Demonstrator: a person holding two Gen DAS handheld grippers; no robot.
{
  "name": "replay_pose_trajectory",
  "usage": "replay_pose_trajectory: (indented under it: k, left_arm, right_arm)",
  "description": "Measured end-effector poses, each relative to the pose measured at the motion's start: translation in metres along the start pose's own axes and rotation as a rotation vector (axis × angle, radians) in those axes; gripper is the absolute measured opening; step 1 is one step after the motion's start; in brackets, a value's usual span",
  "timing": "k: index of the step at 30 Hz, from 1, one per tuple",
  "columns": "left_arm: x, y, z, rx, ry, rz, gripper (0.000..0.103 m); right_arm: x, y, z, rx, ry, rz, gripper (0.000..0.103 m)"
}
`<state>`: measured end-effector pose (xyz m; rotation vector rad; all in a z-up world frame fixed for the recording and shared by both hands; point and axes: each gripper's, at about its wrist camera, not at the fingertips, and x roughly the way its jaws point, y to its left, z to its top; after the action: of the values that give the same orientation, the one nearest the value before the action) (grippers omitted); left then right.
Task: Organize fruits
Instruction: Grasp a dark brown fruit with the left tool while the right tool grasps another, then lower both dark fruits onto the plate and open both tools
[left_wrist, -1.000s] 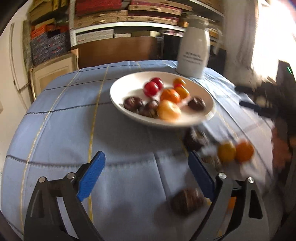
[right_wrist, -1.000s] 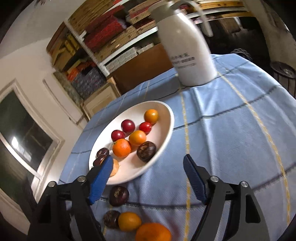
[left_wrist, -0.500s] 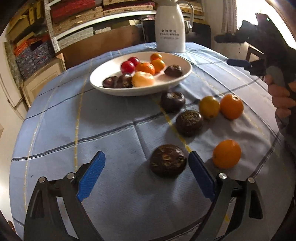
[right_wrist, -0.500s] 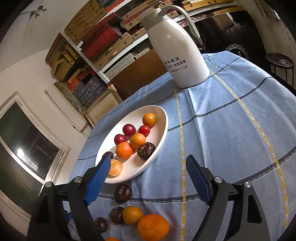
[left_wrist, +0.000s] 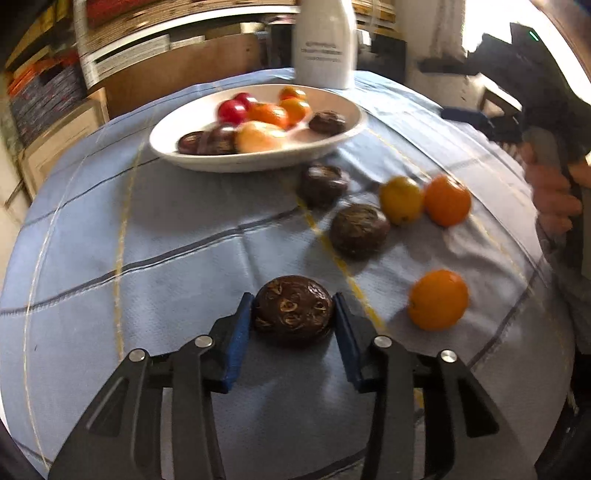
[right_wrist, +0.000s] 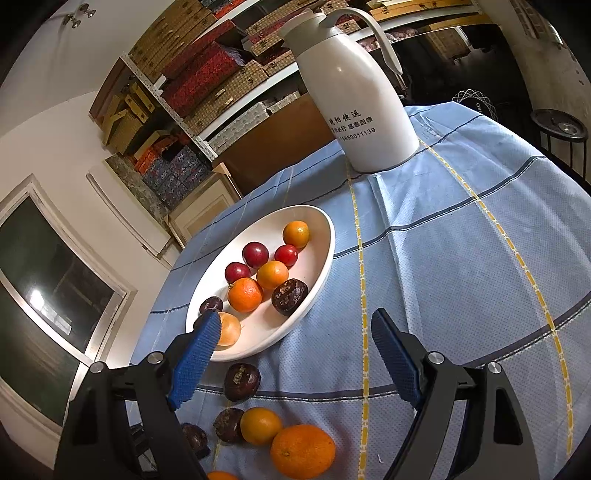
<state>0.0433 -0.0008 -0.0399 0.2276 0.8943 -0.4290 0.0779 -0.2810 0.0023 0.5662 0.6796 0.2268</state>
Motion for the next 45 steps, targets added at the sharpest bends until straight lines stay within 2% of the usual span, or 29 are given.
replay_pose_trajectory:
  k: [4,7,9,11,15,17,27,30,31,34,39,42,45]
  left_arm:
    - [0.006,0.026,0.015,-0.076,-0.02,0.11,0.042]
    - [0.014,0.04,0.029,-0.121,-0.024,0.132,0.042]
    - [0.019,0.045,0.033,-0.137,-0.027,0.121,0.042]
    - [0.023,0.045,0.032,-0.134,-0.013,0.114,0.042]
    - [0.025,0.044,0.03,-0.123,-0.009,0.102,0.042]
    - [0.027,0.042,0.029,-0.122,-0.007,0.099,0.042]
    - [0.027,0.04,0.028,-0.117,-0.01,0.105,0.042]
    - [0.027,0.04,0.028,-0.117,-0.01,0.105,0.042]
    - [0.027,0.04,0.028,-0.118,-0.01,0.103,0.042]
    - [0.026,0.042,0.027,-0.12,-0.011,0.099,0.042]
    - [0.024,0.042,0.027,-0.126,-0.02,0.059,0.042]
    - [0.023,0.039,0.026,-0.117,-0.028,0.025,0.042]
    - [0.021,0.038,0.026,-0.122,-0.035,0.013,0.042]
  right_arm:
    - [0.005,0.008,-0.004,-0.04,0.031,0.007,0.084]
    - [0.012,0.02,-0.01,-0.106,0.085,0.02,0.084]
    - [0.02,0.03,-0.017,-0.159,0.135,0.03,0.084]
    - [0.024,0.039,-0.024,-0.204,0.161,0.026,0.08]
    - [0.04,0.063,-0.041,-0.31,0.247,0.033,0.06]
    - [0.05,0.073,-0.046,-0.353,0.277,-0.005,0.056]
    - [0.104,0.114,-0.07,-0.494,0.379,-0.19,0.056]
    - [0.109,0.123,-0.081,-0.588,0.361,-0.248,0.053]
    - [0.107,0.125,-0.084,-0.618,0.349,-0.248,0.048]
    - [0.103,0.122,-0.082,-0.605,0.347,-0.224,0.047]
    - [0.074,0.112,-0.074,-0.547,0.289,-0.155,0.047]
    - [0.047,0.1,-0.061,-0.451,0.239,-0.056,0.047]
    - [0.033,0.081,-0.05,-0.371,0.207,-0.027,0.047]
